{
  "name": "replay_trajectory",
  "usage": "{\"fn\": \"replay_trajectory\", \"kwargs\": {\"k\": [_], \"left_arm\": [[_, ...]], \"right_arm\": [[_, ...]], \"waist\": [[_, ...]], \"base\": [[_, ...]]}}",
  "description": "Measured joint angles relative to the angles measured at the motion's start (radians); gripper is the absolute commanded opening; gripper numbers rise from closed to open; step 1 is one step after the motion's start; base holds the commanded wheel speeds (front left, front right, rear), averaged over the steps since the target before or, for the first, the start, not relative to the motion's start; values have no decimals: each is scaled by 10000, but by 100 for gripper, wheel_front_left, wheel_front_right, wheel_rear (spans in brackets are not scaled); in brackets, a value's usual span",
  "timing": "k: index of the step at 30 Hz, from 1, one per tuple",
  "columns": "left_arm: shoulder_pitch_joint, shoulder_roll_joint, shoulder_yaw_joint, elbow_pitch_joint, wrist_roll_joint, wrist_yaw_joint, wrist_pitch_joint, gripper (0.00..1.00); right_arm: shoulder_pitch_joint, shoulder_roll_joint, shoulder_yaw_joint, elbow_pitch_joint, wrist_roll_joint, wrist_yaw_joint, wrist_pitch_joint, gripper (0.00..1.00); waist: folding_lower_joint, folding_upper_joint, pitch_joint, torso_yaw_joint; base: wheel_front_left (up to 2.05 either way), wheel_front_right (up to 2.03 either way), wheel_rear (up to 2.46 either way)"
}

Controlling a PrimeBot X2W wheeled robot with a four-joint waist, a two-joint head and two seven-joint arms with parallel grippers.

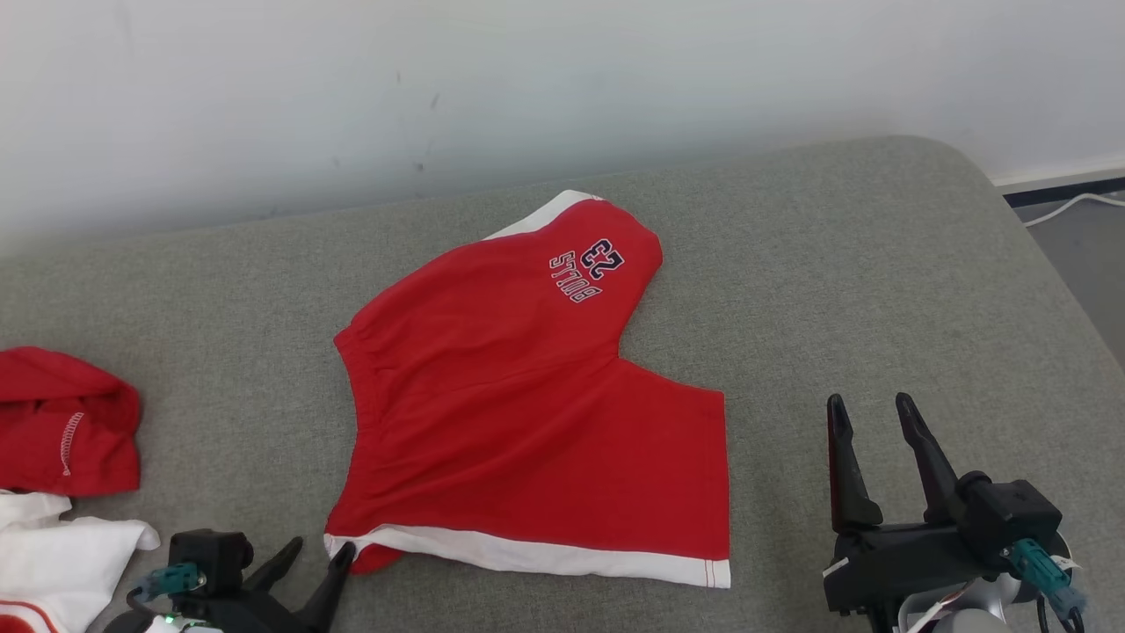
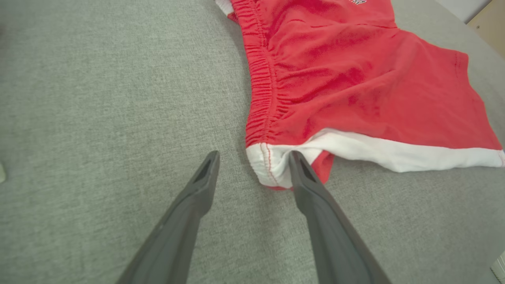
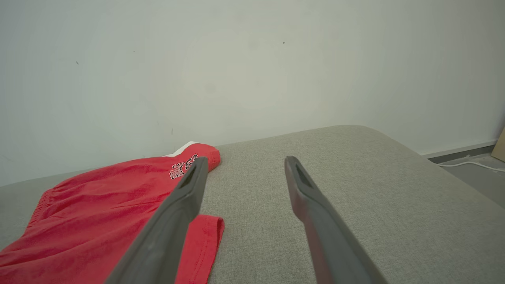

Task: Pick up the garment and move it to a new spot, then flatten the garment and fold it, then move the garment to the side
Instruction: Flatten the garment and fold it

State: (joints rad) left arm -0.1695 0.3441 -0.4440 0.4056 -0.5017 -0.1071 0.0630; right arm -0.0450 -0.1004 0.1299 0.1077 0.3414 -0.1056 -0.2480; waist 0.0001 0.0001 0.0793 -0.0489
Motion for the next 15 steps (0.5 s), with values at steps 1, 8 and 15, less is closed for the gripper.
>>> {"fn": "replay_trajectory", "kwargs": {"k": [1, 8, 15], "left_arm": [[-58, -21, -19, 69, -73, -4, 59, 88], [-182, -102, -251, 374, -270, -94, 190, 0], [-301, -105, -516, 412, -343, -165, 257, 0]], "right_arm": [[-12, 0, 0, 8, 0, 0, 0, 100], [-68, 27, 2, 123, -2, 33, -4, 100], [-26, -138, 581, 431, -117, 602, 127, 100]], "waist": [[0, 0, 8, -4], [0, 0, 38, -31], [0, 0, 45, 17]], "base": [[0, 0, 0], [0, 0, 0], [0, 0, 0]]}}
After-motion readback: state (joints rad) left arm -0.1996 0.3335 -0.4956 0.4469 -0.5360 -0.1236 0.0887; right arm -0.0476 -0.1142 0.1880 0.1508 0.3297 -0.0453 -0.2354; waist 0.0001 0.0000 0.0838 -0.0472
